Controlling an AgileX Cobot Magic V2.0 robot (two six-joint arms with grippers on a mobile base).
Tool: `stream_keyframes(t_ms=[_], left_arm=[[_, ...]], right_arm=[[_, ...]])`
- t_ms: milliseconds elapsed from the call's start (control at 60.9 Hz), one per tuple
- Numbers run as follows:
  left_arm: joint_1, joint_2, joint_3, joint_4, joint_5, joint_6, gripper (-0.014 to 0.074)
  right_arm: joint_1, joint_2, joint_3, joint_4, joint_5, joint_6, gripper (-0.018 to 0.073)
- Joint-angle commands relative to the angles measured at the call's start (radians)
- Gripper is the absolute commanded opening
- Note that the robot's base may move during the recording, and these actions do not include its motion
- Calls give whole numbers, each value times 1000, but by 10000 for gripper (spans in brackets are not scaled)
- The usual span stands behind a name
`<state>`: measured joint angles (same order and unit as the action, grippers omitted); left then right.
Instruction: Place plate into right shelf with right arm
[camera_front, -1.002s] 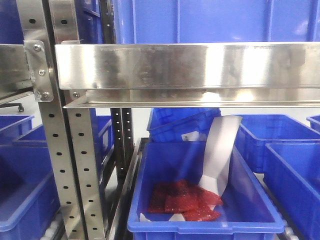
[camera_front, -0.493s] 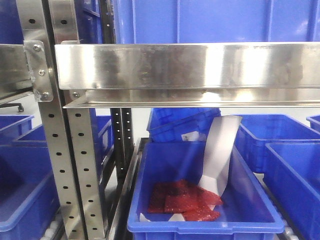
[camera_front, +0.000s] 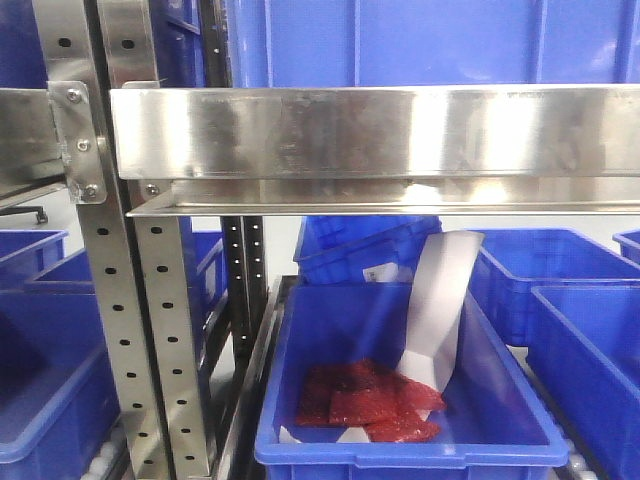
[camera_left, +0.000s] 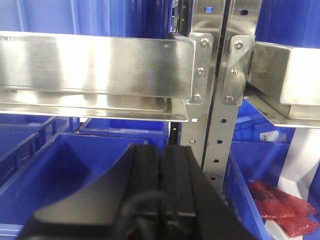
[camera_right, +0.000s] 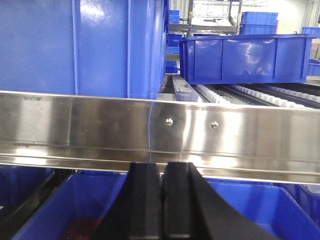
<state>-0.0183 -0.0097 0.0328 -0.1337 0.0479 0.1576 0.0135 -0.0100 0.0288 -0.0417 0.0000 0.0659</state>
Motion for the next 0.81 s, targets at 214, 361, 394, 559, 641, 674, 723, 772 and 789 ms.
stream_keyframes(t_ms=[214,361,394,559,641,674,723,772,789], left_arm=[[-2,-10,10,-8,-90,-7,-128],[-2,-10,10,-8,-90,-7,-128],[-2,-10,10,-8,-90,-7,-128],[-2,-10,10,-8,-90,-7,-128],[-2,-10,10,-8,-90,-7,-128],[-2,-10,10,-8,-90,-7,-128],[-2,-10,10,-8,-90,-7,-128],[-2,-10,10,-8,-90,-7,-128],[-2,-10,10,-8,-90,-7,-128]], right_arm=[[0,-19,-15,-16,-97,6,50],[0,-19,-15,-16,-97,6,50],[0,-19,-15,-16,-97,6,50],[0,-19,-15,-16,-97,6,50],[0,-19,-15,-16,-97,6,50],[0,-19,-15,-16,-97,6,50],[0,-19,-15,-16,-97,6,50],[0,-19,-15,-16,-97,6,50],[0,-19,-15,-16,-97,6,50]])
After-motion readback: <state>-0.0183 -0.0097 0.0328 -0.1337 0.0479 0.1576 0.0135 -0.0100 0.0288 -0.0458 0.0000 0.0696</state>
